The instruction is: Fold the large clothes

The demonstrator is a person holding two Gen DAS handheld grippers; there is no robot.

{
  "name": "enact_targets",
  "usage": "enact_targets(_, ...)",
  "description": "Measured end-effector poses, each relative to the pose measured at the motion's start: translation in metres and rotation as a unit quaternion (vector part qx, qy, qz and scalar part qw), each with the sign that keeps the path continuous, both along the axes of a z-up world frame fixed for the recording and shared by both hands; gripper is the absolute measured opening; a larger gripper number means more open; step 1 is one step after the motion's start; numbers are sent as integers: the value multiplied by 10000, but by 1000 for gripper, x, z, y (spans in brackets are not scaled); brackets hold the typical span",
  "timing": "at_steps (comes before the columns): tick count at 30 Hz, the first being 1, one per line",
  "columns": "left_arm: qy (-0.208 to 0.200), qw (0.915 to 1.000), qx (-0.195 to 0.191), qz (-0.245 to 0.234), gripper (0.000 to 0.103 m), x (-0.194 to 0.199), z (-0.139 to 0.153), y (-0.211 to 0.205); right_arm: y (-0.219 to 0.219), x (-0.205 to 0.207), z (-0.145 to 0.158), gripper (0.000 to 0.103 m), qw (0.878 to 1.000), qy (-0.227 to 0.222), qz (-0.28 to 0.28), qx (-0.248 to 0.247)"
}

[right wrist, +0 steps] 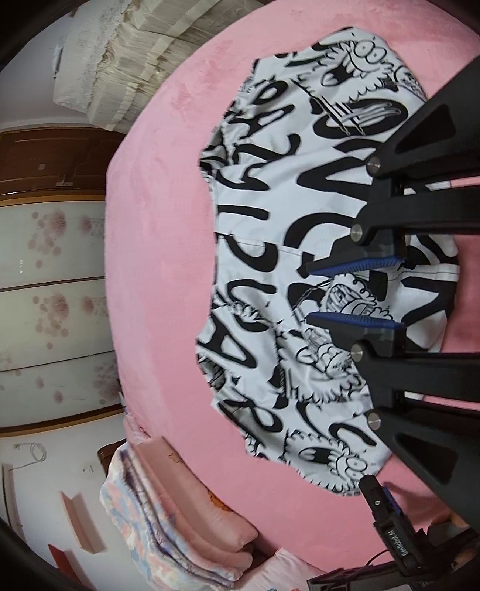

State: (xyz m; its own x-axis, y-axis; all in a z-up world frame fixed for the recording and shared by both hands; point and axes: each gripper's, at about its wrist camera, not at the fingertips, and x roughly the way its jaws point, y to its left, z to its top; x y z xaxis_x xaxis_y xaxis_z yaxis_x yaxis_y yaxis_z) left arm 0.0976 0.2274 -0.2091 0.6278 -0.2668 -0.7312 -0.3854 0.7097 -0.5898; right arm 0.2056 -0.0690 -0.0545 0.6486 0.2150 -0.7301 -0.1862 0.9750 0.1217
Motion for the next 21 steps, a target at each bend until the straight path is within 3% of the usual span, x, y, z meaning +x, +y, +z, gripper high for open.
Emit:
enact_targets(4,-106,9992,-346,168,78,9,-24,6,2,7,-14,20,9999,91,35,-49)
enact_targets(13,-258,9995,-24,198,78,49,-28,-2,10,24,-38,20,9996,190,98,-202)
enact_targets(18,-359,9987,-151,330,78,62,-28,-3,18,25,-55,20,9988,290,225,-314)
enact_targets(21,-420,9977,-274,461,68,63,-28,1,20,25,-66,20,9985,375,225,-328)
